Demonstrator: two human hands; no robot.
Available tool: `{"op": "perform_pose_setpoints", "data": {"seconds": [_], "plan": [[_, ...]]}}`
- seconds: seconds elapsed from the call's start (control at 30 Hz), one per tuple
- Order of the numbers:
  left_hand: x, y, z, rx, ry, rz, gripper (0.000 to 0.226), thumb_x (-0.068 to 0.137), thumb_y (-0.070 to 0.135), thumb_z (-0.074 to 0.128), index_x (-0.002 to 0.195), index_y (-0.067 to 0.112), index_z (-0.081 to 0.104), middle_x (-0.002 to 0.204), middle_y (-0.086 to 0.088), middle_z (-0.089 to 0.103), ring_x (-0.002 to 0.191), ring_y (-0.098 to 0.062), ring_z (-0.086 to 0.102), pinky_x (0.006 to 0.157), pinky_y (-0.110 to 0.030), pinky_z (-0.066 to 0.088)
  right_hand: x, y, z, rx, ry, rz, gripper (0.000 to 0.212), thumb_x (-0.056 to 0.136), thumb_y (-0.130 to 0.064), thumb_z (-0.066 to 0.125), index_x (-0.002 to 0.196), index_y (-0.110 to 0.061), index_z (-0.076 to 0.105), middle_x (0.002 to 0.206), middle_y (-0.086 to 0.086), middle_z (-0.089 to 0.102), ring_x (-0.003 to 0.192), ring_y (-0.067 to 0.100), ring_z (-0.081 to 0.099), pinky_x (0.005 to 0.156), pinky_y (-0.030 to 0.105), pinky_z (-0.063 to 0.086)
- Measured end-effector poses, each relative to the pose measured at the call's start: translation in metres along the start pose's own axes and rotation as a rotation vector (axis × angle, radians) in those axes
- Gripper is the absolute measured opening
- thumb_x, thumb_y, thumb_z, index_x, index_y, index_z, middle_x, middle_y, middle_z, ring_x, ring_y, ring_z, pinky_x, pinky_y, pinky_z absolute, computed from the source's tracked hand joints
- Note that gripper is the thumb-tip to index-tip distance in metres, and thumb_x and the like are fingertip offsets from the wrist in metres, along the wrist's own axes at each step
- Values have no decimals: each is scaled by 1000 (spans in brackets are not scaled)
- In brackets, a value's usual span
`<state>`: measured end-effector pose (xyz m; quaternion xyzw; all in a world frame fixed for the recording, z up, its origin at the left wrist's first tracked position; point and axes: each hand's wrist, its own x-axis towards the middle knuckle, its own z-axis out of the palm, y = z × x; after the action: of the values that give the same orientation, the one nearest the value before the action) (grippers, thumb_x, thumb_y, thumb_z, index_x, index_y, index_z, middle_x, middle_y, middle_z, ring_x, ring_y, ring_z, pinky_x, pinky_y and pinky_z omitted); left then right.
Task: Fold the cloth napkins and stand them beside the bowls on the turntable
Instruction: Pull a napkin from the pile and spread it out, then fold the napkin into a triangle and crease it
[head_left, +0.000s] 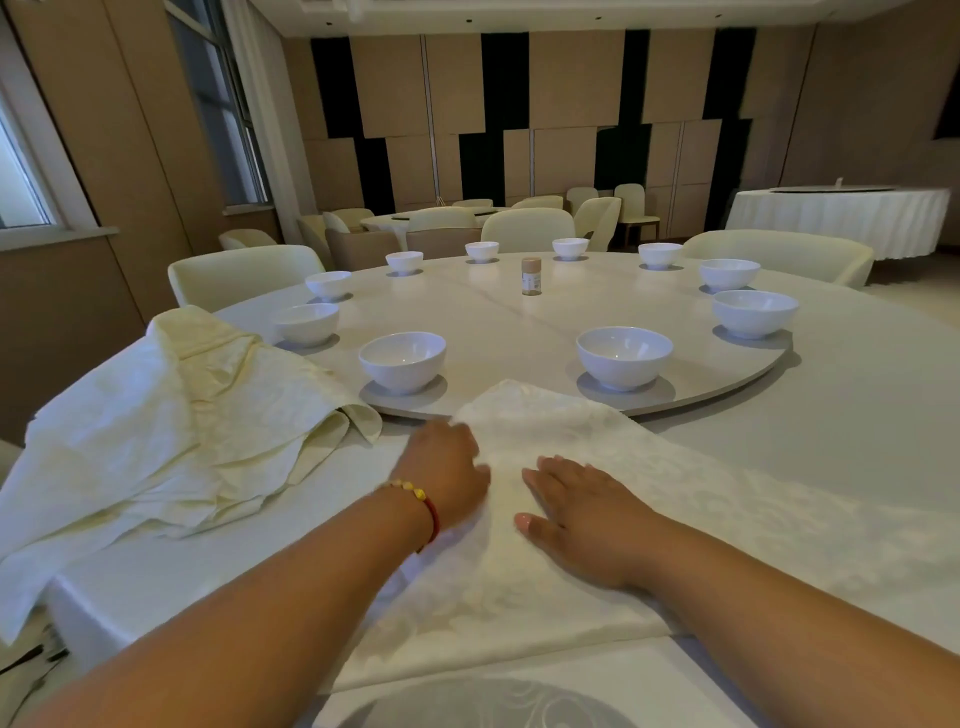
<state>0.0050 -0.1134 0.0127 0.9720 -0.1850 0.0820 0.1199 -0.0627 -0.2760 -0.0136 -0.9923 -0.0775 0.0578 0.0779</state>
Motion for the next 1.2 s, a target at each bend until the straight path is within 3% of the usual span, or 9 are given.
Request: {"op": "perform_pose_setpoints", "data": {"seconds": [0.23, 0.3, 0.37, 0.43, 0.63, 0.8, 0.93, 1.07, 1.2], "plan": [[-57, -8, 8, 66, -339, 144, 70, 96, 56, 34, 152, 19, 15, 160, 2, 11, 146, -18, 10, 117, -35, 16, 12, -18, -17, 197, 36, 141, 47, 104, -38, 24, 142, -13, 33, 141, 12, 41, 131, 30, 37, 105, 35, 33], [-52, -11, 8, -16, -326, 142, 61, 96, 52, 38, 146, 19, 30, 153, 0, 27, 141, -22, 24, 115, -36, 23, 22, -32, -29, 233, -40, 163, 49, 106, -33, 16, 143, -7, 35, 141, 17, 43, 130, 31, 41, 103, 34, 32], [-49, -18, 5, -188, -319, 149, 34, 97, 42, 42, 116, 16, 54, 118, 0, 55, 110, -21, 49, 98, -35, 41, 28, -40, -25, 268, -32, 117, 45, 106, -29, 21, 138, -4, 41, 139, 18, 46, 128, 33, 43, 103, 36, 34], [-55, -29, -5, -358, -322, 128, 24, 98, 32, 45, 92, 11, 55, 88, 2, 56, 82, -17, 51, 82, -33, 43, 28, -42, -5, 288, 45, 77, 40, 103, -31, 29, 131, -7, 44, 132, 14, 48, 124, 33, 43, 100, 36, 36], [-84, -93, -63, -229, -72, -96, 24, 93, 34, 56, 110, 19, 65, 107, 8, 62, 99, -12, 57, 81, -22, 42, 18, -36, 12, 45, 90, 23, 67, 98, -56, 19, 150, -14, 24, 156, 3, 23, 144, 19, 20, 117, 37, 16], [-119, -151, -85, -396, -198, -369, 40, 89, 40, 61, 91, 2, 70, 88, -11, 70, 86, -27, 62, 86, -36, 48, 28, -54, -1, 72, 25, 168, 69, 96, -61, 23, 136, -8, 42, 142, 11, 41, 130, 29, 39, 109, 41, 30], [-140, -156, -79, -708, -201, -301, 41, 69, 48, 72, 84, 11, 75, 74, 1, 70, 75, -18, 61, 74, -26, 50, 33, -97, -5, 11, 60, 92, 76, 95, -65, 21, 140, -7, 39, 147, 12, 37, 136, 27, 32, 112, 40, 26], [-143, -166, -68, -848, -213, -189, 77, 38, 73, 80, 91, 17, 76, 85, -4, 72, 75, -13, 64, 76, -30, 51, 34, -118, 14, 129, 60, -42, 64, 94, -63, 28, 123, -10, 49, 139, 8, 43, 129, 24, 37, 103, 36, 31], [-141, -163, -64, -967, -219, -115, 67, 41, 64, 85, 80, 11, 75, 81, -6, 69, 76, -16, 63, 74, -29, 50, 35, -114, 21, 153, 50, -83, 69, 90, -62, 19, 134, -16, 44, 143, 1, 40, 131, 20, 35, 106, 32, 27]]}}
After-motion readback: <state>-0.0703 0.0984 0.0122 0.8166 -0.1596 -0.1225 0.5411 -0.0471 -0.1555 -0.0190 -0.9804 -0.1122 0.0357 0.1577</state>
